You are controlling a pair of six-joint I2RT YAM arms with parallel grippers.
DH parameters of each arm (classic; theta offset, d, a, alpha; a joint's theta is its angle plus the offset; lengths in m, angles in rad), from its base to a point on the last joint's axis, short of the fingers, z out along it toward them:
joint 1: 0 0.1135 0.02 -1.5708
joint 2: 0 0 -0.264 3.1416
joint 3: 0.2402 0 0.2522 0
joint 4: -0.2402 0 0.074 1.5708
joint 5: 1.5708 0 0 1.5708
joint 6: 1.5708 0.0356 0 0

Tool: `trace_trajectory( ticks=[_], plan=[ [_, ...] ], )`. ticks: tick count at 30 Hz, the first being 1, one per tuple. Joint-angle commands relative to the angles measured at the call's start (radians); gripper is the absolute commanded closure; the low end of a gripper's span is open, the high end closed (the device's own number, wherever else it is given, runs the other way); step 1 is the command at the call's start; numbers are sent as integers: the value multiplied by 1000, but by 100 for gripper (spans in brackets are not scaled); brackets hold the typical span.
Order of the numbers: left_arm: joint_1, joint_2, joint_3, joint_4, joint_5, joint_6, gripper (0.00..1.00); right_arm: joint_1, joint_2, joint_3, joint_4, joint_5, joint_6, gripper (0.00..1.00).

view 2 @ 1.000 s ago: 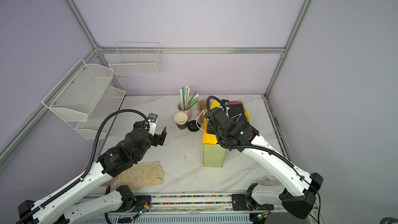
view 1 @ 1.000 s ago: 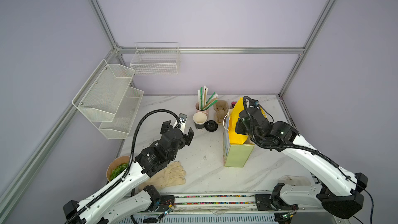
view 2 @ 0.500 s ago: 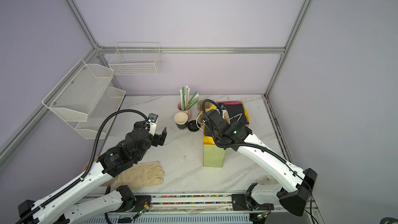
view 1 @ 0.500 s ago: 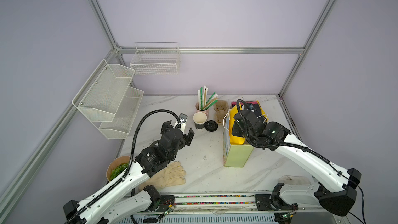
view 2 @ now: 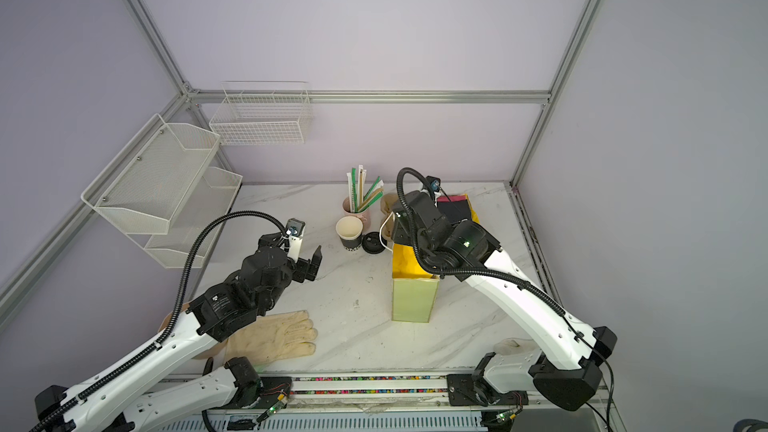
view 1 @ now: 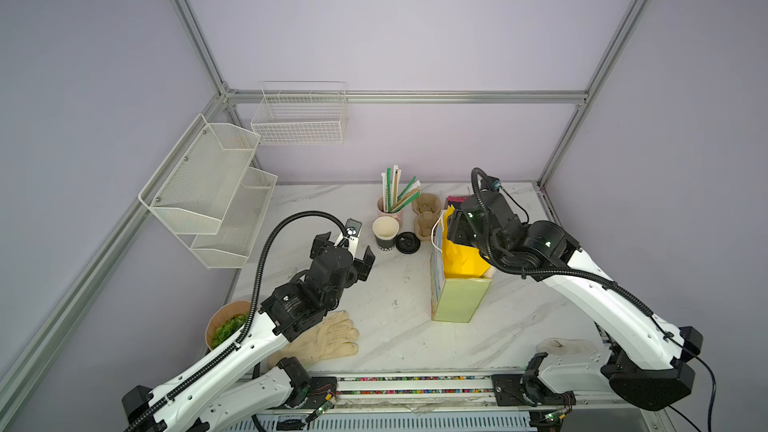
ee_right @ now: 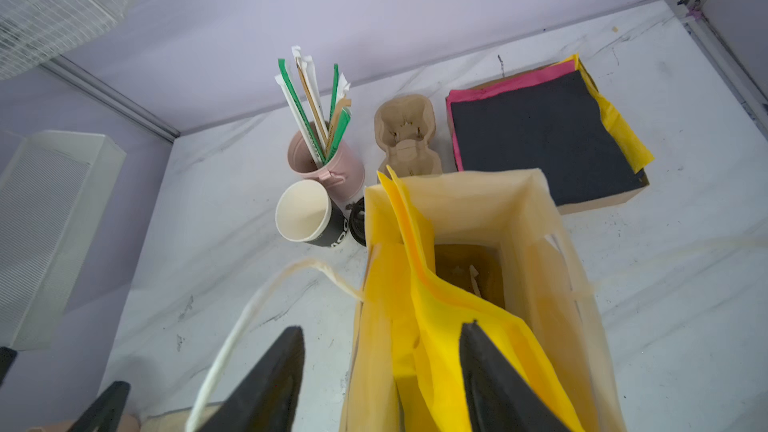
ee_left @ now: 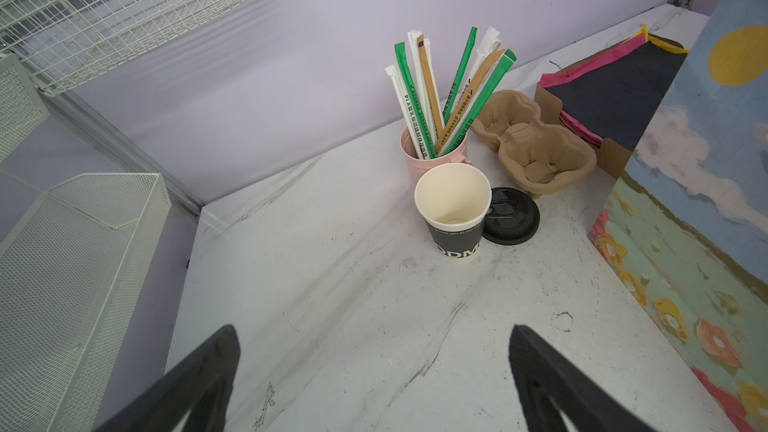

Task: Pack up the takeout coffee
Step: 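Lower the yellow napkin down into the white bag with the right gripper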

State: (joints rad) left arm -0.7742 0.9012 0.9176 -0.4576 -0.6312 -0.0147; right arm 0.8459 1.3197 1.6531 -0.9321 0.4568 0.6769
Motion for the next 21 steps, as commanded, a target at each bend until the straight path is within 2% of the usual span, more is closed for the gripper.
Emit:
trace_trajectory(
  ticks=[1,5,11,15,17,21],
  plan=[
    [2,-8,-28,21,8,-10,0,-9,-27,60,-34,62,-33,28],
    [1,-8,-30,20,5,-10,0,-17,-2,44,-27,21,-43,27],
    [2,4,-29,22,13,-10,0,-58,35,-32,-14,-5,-49,44],
    [1,10,-28,18,18,-10,0,-180,67,-72,-7,-117,-81,58],
    [1,11,-26,17,17,-10,0,-210,95,-96,5,-151,-94,60],
    [1,16,-24,17,19,-10,0,-212,162,-107,6,-100,-96,62]
  ],
)
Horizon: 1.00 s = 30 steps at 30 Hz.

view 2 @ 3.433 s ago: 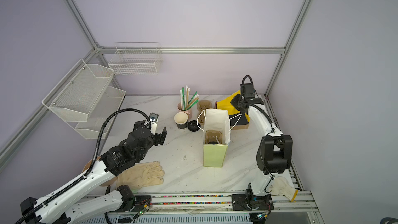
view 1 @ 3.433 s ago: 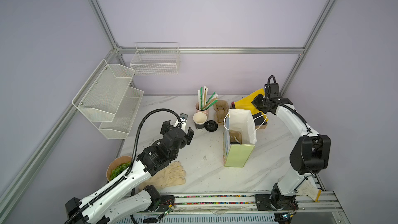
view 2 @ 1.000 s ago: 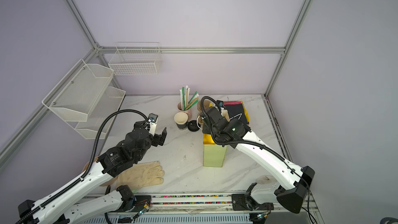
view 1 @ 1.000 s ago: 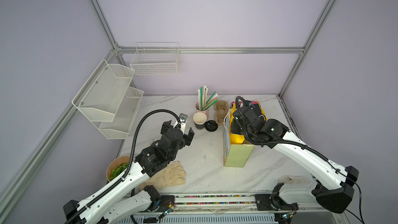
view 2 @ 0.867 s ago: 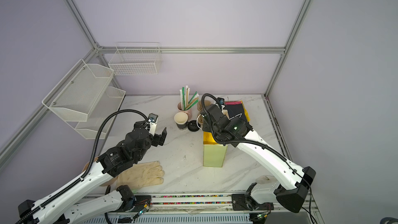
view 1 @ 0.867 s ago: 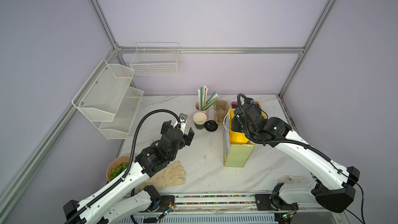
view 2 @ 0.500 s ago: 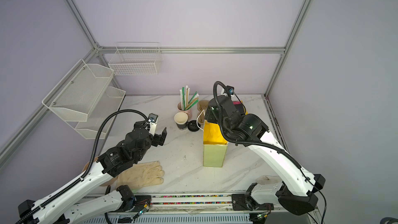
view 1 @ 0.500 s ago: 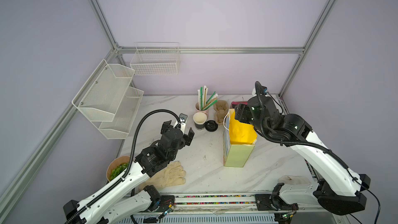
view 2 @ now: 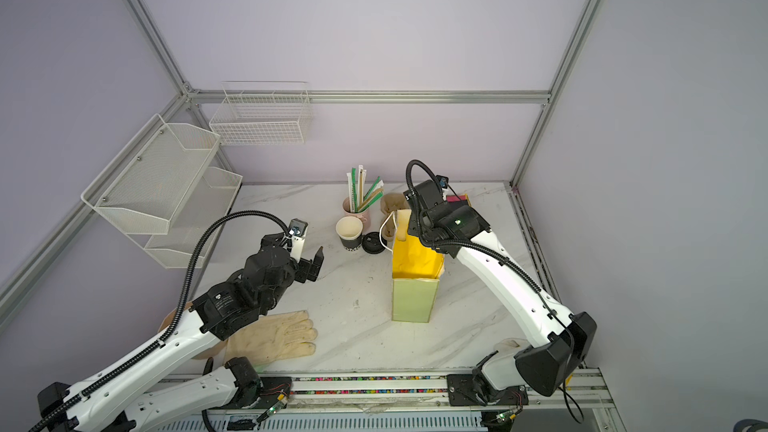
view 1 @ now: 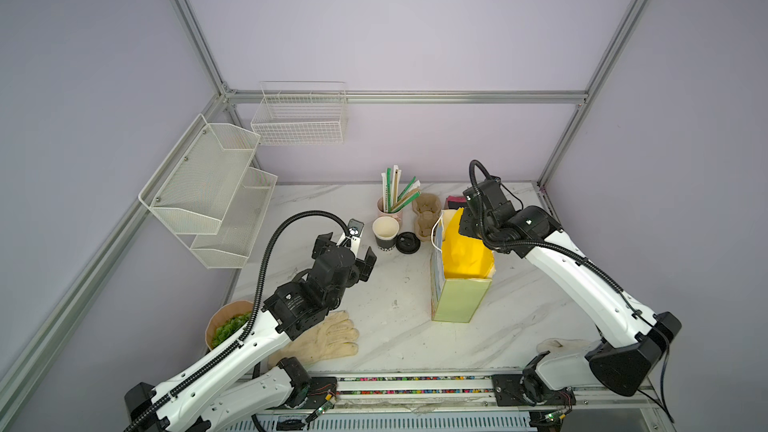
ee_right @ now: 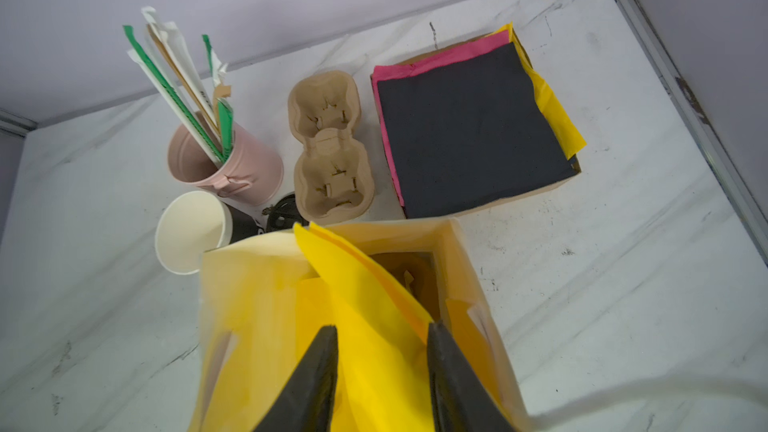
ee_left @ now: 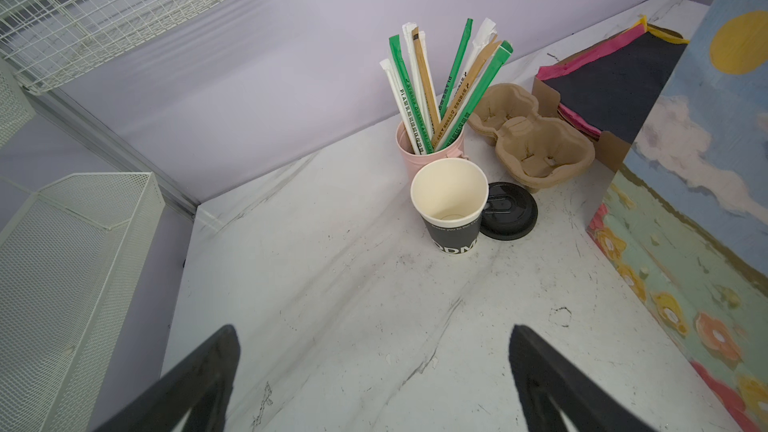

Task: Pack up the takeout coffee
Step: 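Lower the yellow napkin down into the white bag with the right gripper, then open the right gripper and raise it out of the bag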

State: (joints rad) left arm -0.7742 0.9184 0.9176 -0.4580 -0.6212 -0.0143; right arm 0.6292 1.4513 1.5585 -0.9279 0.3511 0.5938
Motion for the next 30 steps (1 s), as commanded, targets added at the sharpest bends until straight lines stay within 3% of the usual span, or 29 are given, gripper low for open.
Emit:
trace_trajectory(
  ticks=[1,7,13,19,23,28,30],
  plan=[
    [2,0,-24,16,11,-10,0,4,45,-16,4,15,-13,63],
    [2,4,-22,9,9,-10,0,4,109,-74,69,-66,-11,68],
    [1,8,-20,10,13,-9,0,4,58,-65,96,-145,-2,68],
    [1,-1,-20,10,9,-11,0,3,6,114,4,-73,-13,55],
    [1,-22,-29,20,-2,-14,0,-2,9,203,-39,-49,-26,37],
    [1,-56,-44,43,-25,-18,0,-38,6,334,-56,-47,-57,22],
    [2,-79,-55,63,-53,-22,0,-67,1,361,-49,-28,-71,10]
  ],
)
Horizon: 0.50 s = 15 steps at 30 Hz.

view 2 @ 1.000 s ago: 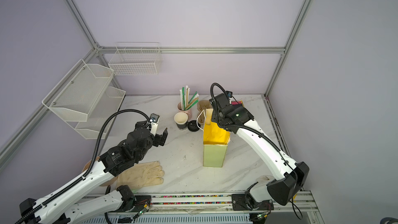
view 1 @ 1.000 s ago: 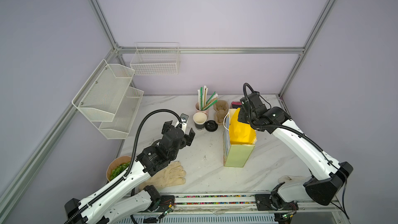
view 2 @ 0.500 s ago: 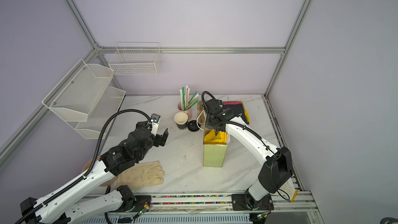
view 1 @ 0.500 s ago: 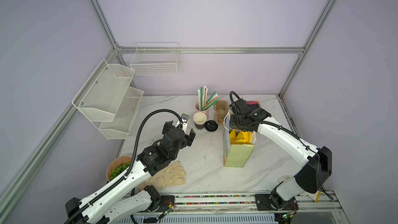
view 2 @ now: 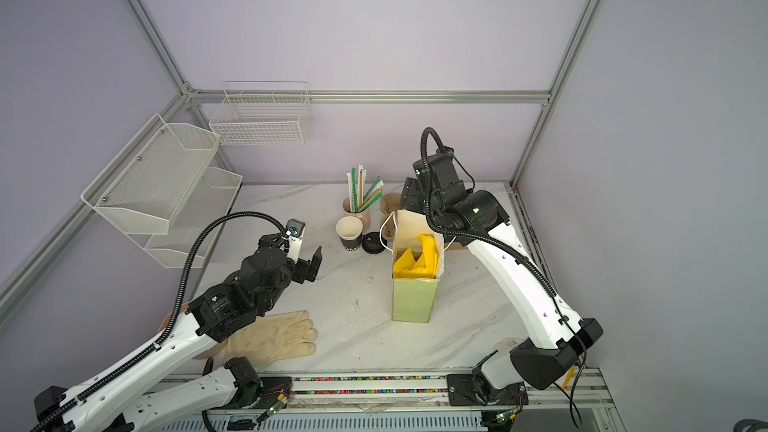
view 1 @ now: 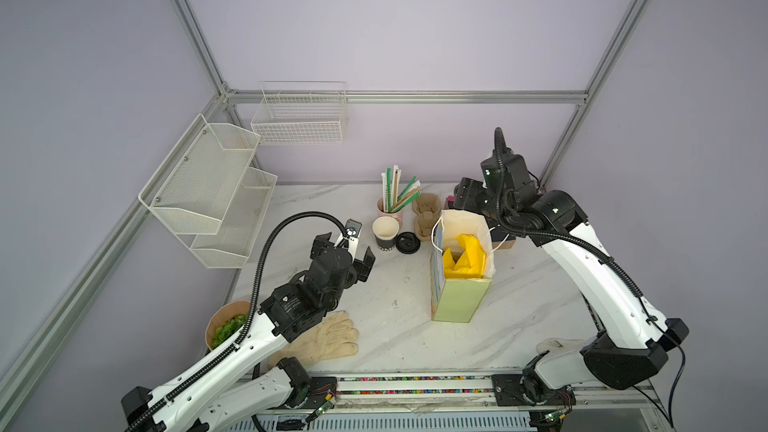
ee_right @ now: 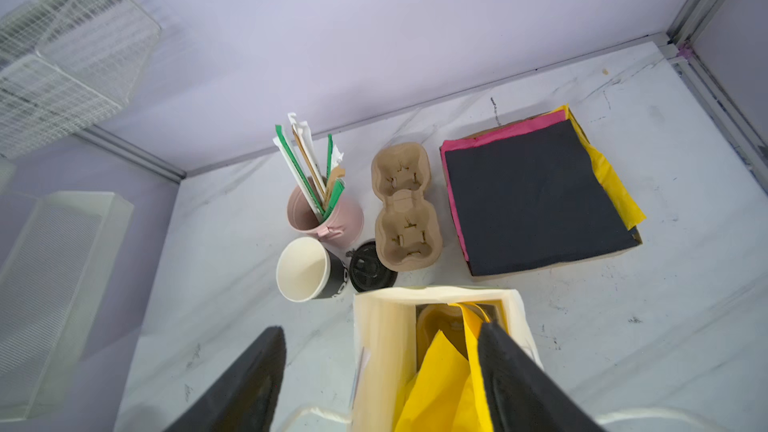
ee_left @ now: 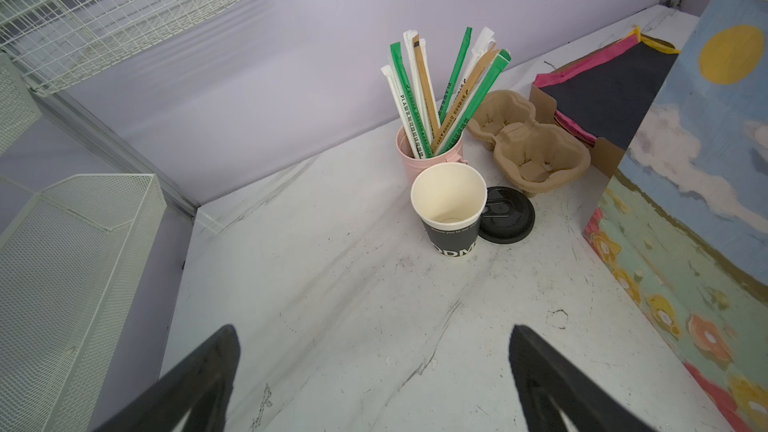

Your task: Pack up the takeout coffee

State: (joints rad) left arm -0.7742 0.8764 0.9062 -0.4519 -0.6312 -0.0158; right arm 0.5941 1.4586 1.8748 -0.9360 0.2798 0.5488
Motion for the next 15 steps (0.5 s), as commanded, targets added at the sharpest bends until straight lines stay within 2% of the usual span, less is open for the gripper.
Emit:
trace_trajectory(
  ticks=[1,5,8,11,15],
  plan=[
    [1,-46,-54,72,-51,-20,0,-42,-12,48,-33,57,-36,5],
    [2,-75,-84,115,-88,-18,0,-101,-50,31,17,145,-69,3],
    [2,-72,-86,128,-105,-21,0,-195,-63,0,48,222,-85,3],
    [4,-69,-93,140,-129,-19,0,-337,-37,-36,57,162,-81,3],
    [20,-53,-104,166,-208,-21,0,-411,-6,-85,100,156,-49,3]
  ],
)
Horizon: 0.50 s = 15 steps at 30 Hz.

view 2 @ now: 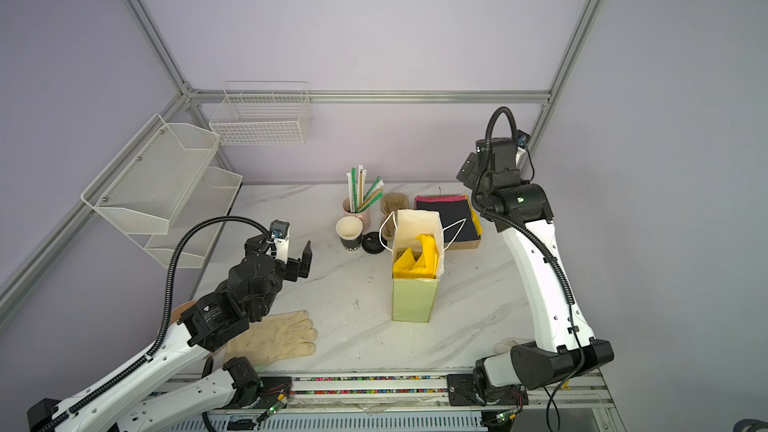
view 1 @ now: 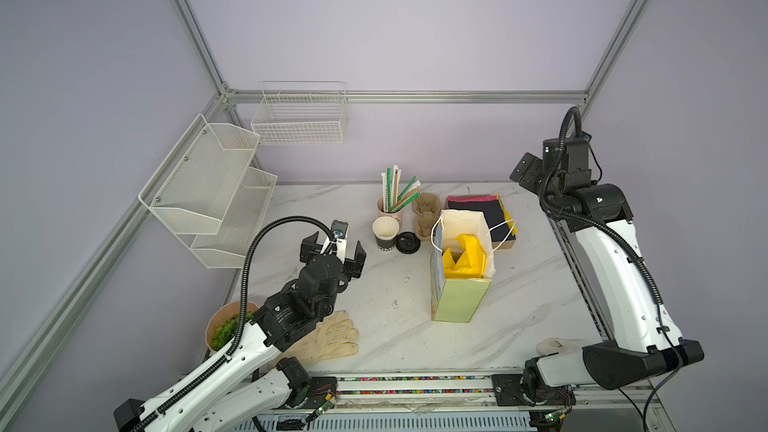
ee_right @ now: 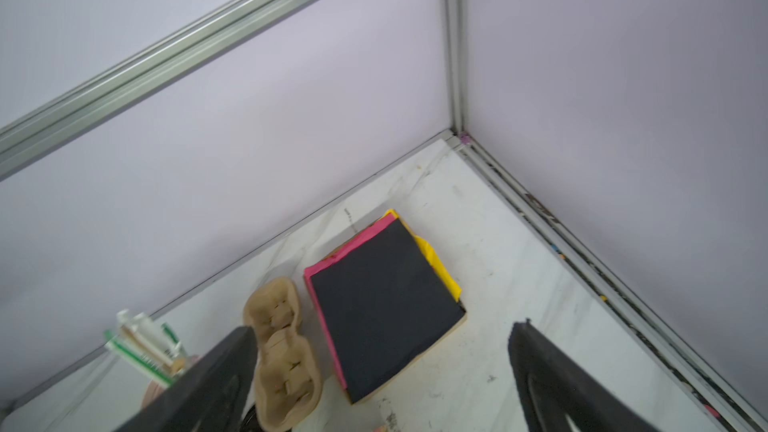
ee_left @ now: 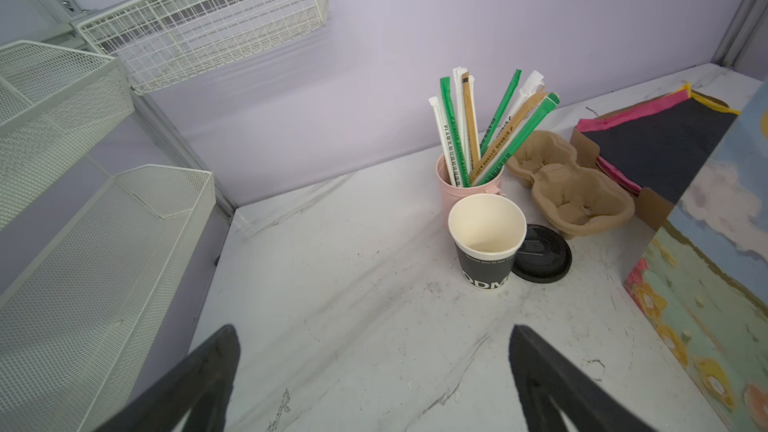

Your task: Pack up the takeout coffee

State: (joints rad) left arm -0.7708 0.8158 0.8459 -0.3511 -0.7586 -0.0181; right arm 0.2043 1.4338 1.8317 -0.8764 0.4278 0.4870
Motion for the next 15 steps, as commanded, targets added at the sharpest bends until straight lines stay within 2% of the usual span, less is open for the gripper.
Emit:
trace_trajectory(
  ticks=[1,5,10,12,15],
  plan=[
    [26,12,-43,66,-86,-23,0,-36,13,-71,75,15,14,3],
    [85,35,-47,70,-81,-59,0,-56,-42,-262,293,134,36,3],
    [196,61,-65,108,-47,-102,0,-58,-184,-610,691,105,38,3],
    [258,74,-72,111,-24,-124,0,-58,-223,-739,862,58,-13,3],
    [338,98,-79,114,11,-165,0,-60,-213,-837,953,75,-6,3]
  ],
)
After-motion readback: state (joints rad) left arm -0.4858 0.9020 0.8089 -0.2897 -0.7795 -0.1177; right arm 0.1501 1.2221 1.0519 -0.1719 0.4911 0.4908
